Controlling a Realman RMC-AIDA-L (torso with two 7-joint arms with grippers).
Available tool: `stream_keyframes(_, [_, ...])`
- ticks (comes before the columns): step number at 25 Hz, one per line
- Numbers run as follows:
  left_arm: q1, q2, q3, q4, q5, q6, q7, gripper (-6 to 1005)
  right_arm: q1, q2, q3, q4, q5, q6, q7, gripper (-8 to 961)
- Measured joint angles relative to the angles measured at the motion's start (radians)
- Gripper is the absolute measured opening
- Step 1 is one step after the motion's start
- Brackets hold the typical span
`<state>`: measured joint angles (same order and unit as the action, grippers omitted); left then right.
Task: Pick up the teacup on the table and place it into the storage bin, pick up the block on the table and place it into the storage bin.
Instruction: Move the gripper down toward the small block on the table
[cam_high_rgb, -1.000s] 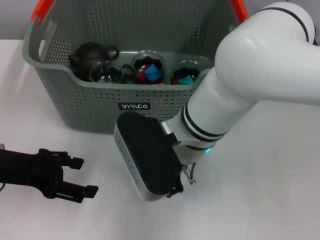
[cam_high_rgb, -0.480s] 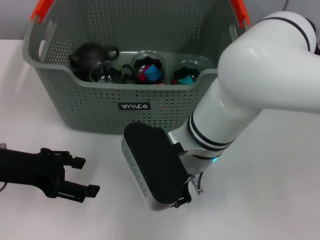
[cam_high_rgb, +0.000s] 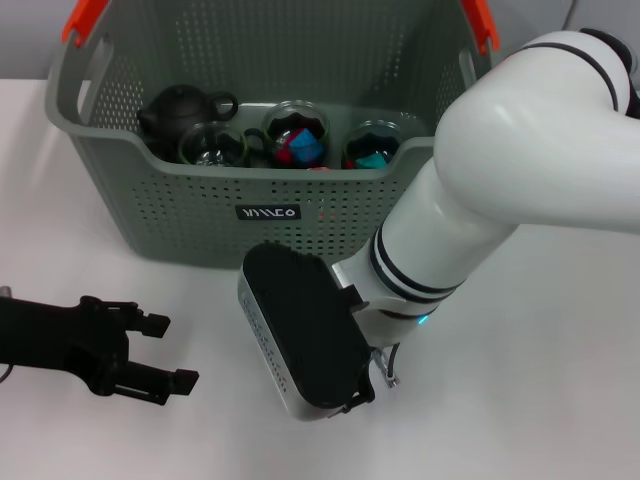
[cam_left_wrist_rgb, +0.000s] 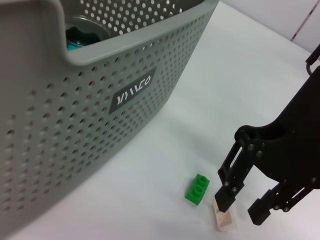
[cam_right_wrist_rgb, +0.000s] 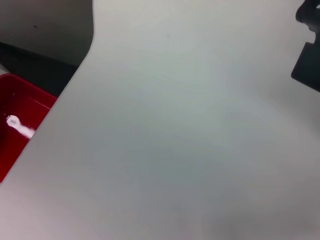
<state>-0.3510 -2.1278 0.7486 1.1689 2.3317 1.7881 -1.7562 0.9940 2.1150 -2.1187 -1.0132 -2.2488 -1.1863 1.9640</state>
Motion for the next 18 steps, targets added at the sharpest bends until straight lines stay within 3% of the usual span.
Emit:
stream_keyframes(3, [0.001,-0.001,0.0,0.0,0.0,0.0,-0.002,934,0.0,0.0,-0.011,0.002,0.0,-0.001,0.001,372])
stream_keyframes(6, [0.001,-0.001,0.0,0.0,0.0,0.001,-0.003,934,0.0,0.002,-0.025,0.011,-0.001,0.001,0.0,483])
stream_keyframes(12, [0.0,-0.001,0.0,-0.001,0.0,0.001,-0.003,934,-0.005,0.004,-0.034,0.023,-0.003,0.029,-0.005,473])
stream_keyframes(18, [-0.001,-0.001,0.0,-0.002,0.0,0.001,-0.003,934,-0.008,0.005,-0.043,0.044,-0.003,0.068,-0.008,387])
